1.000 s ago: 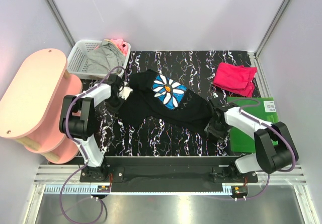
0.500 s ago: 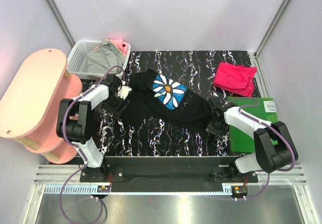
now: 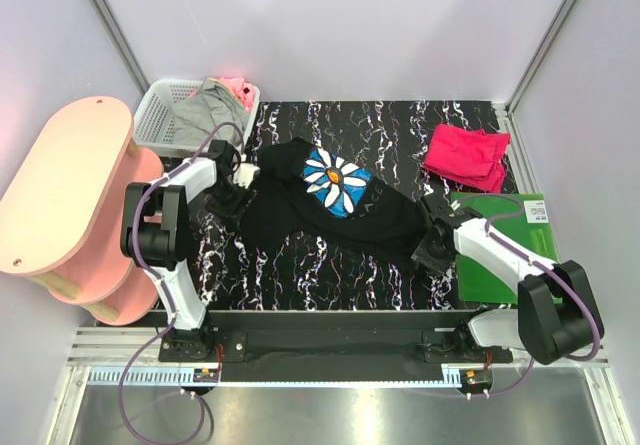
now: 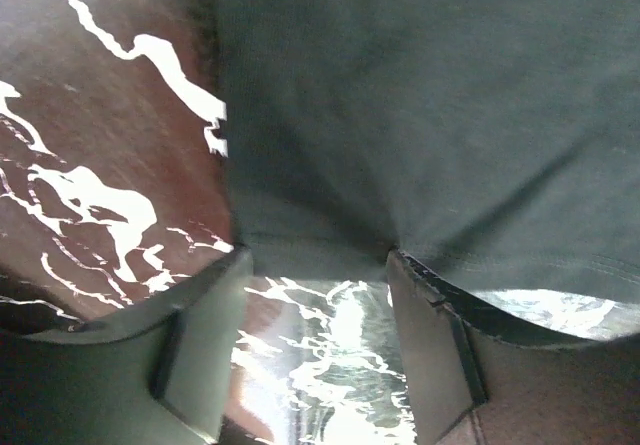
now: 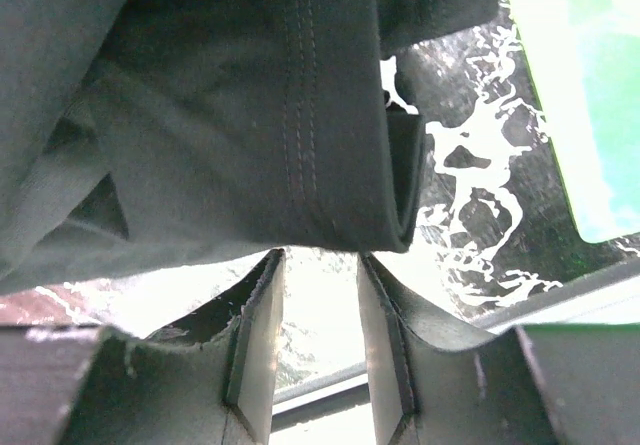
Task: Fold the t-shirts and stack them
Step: Flatten the tshirt out
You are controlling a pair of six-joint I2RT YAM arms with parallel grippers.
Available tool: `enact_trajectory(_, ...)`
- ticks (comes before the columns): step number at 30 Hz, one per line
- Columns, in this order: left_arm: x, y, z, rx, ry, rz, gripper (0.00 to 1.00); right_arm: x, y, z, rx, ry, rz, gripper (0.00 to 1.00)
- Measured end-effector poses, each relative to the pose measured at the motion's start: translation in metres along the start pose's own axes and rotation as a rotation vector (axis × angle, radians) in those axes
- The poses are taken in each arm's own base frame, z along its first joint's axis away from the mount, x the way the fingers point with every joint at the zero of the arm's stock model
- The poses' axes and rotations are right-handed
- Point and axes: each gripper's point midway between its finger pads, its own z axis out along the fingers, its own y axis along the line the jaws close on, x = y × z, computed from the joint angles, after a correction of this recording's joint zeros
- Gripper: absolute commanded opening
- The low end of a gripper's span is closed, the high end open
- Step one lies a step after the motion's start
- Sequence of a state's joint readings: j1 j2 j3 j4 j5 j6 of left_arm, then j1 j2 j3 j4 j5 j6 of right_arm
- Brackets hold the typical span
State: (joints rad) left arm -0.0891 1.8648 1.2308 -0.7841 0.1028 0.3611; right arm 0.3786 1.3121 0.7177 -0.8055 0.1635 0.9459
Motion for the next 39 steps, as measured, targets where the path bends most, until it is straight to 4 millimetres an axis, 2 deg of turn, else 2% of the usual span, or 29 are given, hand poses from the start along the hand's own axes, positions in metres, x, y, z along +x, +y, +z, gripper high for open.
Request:
enact_trajectory(1,-0.001,0.001,0.0,0.0,0.003,-0.007,0.59,0.0,-0.001,-0.002,-0.003,-0.002,0.001,0.41)
enact_trajectory(4,-0.004,0.002,0.001,0.0,0.001,-0.016,0.42,0.0,-0.002,-0.006,-0.011,-0.007,0.002,0.41)
enact_trajectory(5,-0.005,0.003,0.0,-0.001,-0.001,-0.019,0.3,0.0,-0.002,-0.007,-0.011,-0.007,0.002,0.4)
enact_trajectory(10,-0.005,0.003,0.001,0.005,-0.006,-0.025,0.03,0.001,-0.003,-0.008,-0.009,-0.005,0.001,0.4)
enact_trajectory(12,-0.005,0.002,0.001,0.009,-0.006,-0.025,0.0,0.001,-0.004,-0.007,-0.004,-0.002,-0.002,0.43)
enact_trajectory(17,-0.005,0.002,0.001,0.011,-0.007,-0.018,0.0,0.005,-0.008,0.001,0.036,0.021,-0.015,0.63)
enact_trajectory(21,-0.003,0.004,0.0,0.012,-0.014,-0.013,0.0,0.007,-0.011,0.006,0.061,0.034,-0.024,0.67)
enact_trajectory(26,0.005,0.009,-0.002,0.021,-0.014,-0.028,0.0,0.007,-0.013,0.008,0.075,0.035,-0.031,0.56)
enact_trajectory(29,0.008,0.013,-0.003,0.021,-0.015,-0.036,0.0,0.007,-0.014,0.011,0.089,0.04,-0.039,0.44)
enact_trajectory(33,0.009,0.013,-0.003,0.024,-0.013,-0.037,0.0,0.005,-0.011,0.015,0.095,0.042,-0.049,0.13)
enact_trajectory(34,0.009,0.013,-0.003,0.025,-0.012,-0.037,0.0,0.004,-0.009,0.016,0.094,0.041,-0.051,0.0)
enact_trajectory(39,0.011,0.011,-0.006,0.031,-0.008,-0.034,0.0,0.001,-0.006,0.014,0.083,0.033,-0.062,0.0)
